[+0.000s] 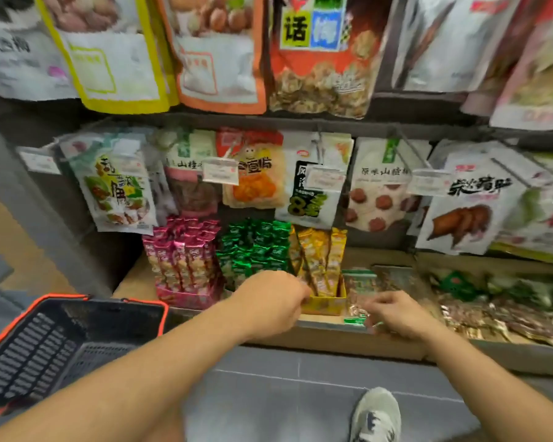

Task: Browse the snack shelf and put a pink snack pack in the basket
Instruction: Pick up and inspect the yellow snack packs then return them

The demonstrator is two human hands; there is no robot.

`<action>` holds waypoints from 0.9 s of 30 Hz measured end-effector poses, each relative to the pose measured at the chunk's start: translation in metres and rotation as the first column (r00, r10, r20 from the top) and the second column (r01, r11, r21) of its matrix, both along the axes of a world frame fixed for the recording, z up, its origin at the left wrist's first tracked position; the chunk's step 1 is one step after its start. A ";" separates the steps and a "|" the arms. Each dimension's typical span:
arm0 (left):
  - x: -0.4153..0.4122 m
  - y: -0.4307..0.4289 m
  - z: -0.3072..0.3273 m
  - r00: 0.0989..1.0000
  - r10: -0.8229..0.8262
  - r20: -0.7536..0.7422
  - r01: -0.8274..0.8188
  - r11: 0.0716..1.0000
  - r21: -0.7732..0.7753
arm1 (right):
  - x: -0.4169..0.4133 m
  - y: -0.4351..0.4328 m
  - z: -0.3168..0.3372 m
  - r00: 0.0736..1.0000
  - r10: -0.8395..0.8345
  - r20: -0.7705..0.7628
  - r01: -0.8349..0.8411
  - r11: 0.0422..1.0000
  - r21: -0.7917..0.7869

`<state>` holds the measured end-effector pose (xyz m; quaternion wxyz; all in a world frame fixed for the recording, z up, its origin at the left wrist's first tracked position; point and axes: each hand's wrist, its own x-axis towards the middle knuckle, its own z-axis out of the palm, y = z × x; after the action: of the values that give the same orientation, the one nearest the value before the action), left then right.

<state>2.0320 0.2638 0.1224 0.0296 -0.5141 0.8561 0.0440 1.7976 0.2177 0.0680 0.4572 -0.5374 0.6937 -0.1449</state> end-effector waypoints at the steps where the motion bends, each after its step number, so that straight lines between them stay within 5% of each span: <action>1: -0.013 -0.012 -0.006 0.999 -0.011 0.049 0.011 1.000 0.008 | -0.002 -0.007 -0.012 0.990 -0.113 0.085 0.110 0.993 0.038; 4: -0.039 -0.049 -0.033 0.993 0.019 0.118 -0.021 1.000 0.017 | 0.004 -0.031 -0.056 0.961 -0.219 0.167 0.222 0.975 -0.003; 9: -0.053 -0.119 -0.070 0.978 0.116 0.174 -0.084 0.980 -0.180 | 0.018 -0.056 -0.106 0.982 0.038 -0.182 -0.089 0.956 -0.279; 14: -0.056 -0.185 -0.088 0.925 0.287 0.250 -0.249 0.953 -0.173 | 0.018 -0.072 -0.137 0.911 0.238 -0.336 -0.324 0.919 -0.227; 20: -0.056 -0.193 -0.080 0.963 0.178 0.201 -0.148 0.977 -0.153 | 0.012 -0.070 -0.158 0.924 0.302 -0.233 -0.343 0.925 -0.162; 23: -0.057 -0.173 -0.055 0.993 0.035 0.114 -0.026 0.997 -0.073 | 0.015 -0.072 -0.143 0.968 0.237 -0.081 -0.250 0.937 -0.244; 27: -0.063 -0.125 -0.008 0.987 -0.155 -0.048 0.142 0.969 -0.201 | 0.024 -0.074 -0.093 0.953 0.286 0.103 -0.225 0.891 -0.395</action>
<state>1.9694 0.1390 0.1140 -0.0453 -0.4474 0.8928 -0.0274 1.8220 0.1434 -0.0248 0.4137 -0.6888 0.5370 -0.2568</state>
